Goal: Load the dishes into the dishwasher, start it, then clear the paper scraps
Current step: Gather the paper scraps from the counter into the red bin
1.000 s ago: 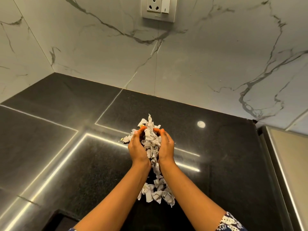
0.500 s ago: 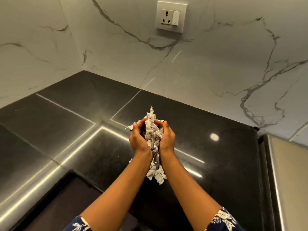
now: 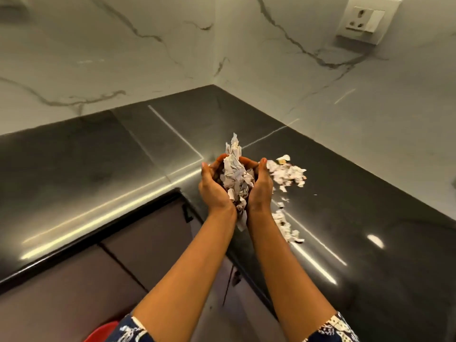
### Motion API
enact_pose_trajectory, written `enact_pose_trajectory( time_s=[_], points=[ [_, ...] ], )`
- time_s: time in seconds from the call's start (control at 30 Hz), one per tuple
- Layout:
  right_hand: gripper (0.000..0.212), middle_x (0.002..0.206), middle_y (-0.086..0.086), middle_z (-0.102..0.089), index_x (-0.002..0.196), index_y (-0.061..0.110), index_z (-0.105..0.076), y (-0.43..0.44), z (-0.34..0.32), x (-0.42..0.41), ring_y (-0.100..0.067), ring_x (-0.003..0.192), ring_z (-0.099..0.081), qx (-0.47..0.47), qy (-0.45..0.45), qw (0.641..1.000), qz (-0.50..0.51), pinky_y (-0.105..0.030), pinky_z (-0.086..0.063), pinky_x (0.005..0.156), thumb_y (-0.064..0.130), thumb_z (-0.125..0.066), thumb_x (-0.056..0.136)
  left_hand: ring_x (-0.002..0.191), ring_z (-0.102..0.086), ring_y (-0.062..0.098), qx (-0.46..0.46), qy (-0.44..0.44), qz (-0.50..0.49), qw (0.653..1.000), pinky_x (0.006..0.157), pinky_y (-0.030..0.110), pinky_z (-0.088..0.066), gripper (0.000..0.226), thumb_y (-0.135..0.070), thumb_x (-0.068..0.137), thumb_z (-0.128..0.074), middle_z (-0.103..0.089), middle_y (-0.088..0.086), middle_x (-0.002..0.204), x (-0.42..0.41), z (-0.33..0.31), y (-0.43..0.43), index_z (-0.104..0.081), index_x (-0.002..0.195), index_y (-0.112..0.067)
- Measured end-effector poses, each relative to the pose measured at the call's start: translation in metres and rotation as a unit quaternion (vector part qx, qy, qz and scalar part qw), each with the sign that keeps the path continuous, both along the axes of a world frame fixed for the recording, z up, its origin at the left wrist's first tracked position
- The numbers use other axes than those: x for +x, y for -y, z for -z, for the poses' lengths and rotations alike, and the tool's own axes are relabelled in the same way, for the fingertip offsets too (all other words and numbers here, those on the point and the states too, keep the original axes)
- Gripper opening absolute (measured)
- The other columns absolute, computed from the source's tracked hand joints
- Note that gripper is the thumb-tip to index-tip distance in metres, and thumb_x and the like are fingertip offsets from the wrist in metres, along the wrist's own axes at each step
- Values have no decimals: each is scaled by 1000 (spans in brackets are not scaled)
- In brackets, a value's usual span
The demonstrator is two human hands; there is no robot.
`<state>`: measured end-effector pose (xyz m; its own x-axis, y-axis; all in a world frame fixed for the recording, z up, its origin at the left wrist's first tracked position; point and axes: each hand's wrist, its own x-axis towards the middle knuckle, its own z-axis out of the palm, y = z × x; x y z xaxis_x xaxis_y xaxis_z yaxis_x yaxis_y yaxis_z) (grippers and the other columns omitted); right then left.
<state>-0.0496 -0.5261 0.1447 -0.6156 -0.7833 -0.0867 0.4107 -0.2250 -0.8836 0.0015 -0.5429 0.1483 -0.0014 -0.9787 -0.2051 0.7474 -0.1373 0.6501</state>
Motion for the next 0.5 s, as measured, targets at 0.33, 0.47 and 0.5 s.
enact_pose_trajectory(
  time_s=[0.33,0.47,0.5],
  points=[
    [52,80,-14,-70,84,2,-67,-20,57,232,-21,73,-67,71,71,974,-201,-29,-55,69,36,-31,101,93,-66,31,82,13,-217,973,94,46,-49,50,-39,100,-34,-71,15,93,234,59,-38,-71,87,-7],
    [54,75,-10,-72,85,3,-67,-45,127,309,-20,71,-68,138,127,952,-241,-26,-53,63,38,-30,100,88,-68,27,177,17,-244,953,83,38,-53,52,-43,100,-31,-74,11,86,313,122,-73,-70,87,-11],
    [53,74,-9,-72,86,2,-66,-54,150,327,-19,69,-68,164,140,944,-250,-25,-53,60,38,-30,100,89,-69,28,202,15,-251,947,84,40,-52,53,-44,100,-32,-74,12,88,331,142,-82,-71,86,-12]
  ],
)
